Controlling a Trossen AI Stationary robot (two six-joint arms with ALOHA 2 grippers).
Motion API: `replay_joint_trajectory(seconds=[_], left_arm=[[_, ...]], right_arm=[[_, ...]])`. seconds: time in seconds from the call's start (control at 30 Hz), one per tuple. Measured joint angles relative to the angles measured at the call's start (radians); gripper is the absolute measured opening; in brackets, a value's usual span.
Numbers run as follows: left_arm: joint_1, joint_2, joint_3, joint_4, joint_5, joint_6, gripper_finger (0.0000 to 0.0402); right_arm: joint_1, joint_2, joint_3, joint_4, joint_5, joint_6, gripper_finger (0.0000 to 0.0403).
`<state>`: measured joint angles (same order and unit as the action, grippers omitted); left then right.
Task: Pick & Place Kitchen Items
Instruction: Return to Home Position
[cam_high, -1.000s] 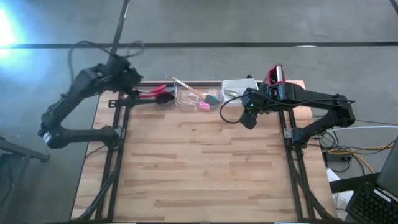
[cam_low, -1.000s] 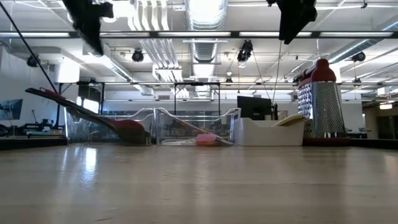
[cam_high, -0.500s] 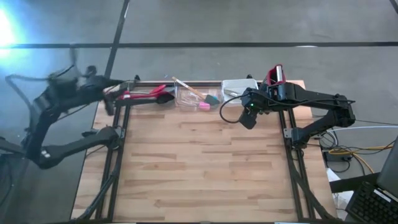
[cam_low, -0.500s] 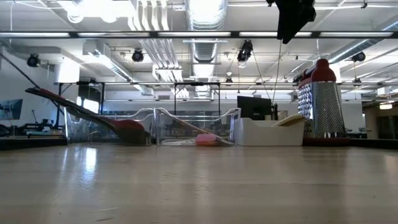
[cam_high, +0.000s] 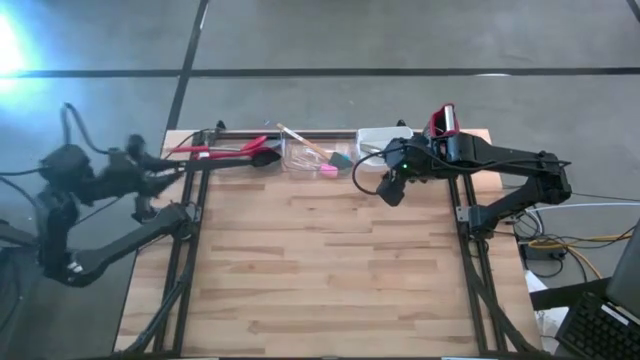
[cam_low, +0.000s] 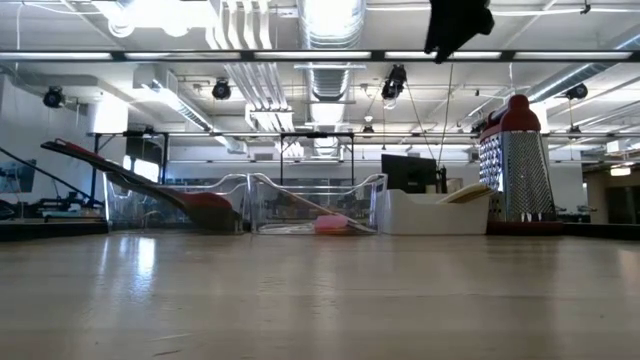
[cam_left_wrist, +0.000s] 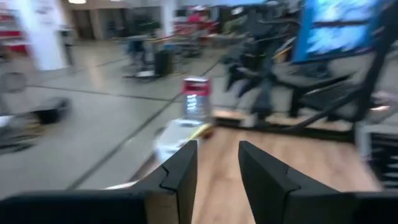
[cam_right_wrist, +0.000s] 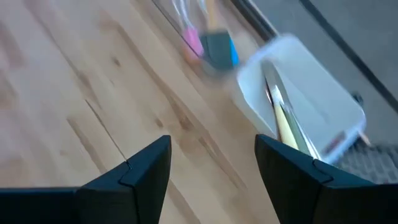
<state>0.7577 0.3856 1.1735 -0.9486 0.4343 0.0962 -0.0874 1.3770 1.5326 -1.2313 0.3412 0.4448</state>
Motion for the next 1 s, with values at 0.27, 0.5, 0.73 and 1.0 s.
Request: replay_joint_trajectory(seconds=[0.27,0.5,0.73,1.0], left_arm=[[0.000,-0.094,-0.358,0.498,0.181,-0.248,0.0085],[-0.026,-0.090,-0.586,0.945,0.248,-0.427,0.0055],[-0.144,-0.057,-0.706,1.068,0.142,-0.406,0.0045],[-0.435,0.038,-0.743,1.086,-0.171,-0.181,0.0045]], right_arm=[[0.118,0.000,-0.008,0.254,-0.002,-0.091,0.0208],[0.222,0.000,-0.051,0.456,-0.001,-0.163,0.0129],[0.262,0.000,-0.197,0.660,-0.001,-0.160,0.0021],[0.307,-0.001,-0.389,0.954,-0.002,-0.192,0.0009]])
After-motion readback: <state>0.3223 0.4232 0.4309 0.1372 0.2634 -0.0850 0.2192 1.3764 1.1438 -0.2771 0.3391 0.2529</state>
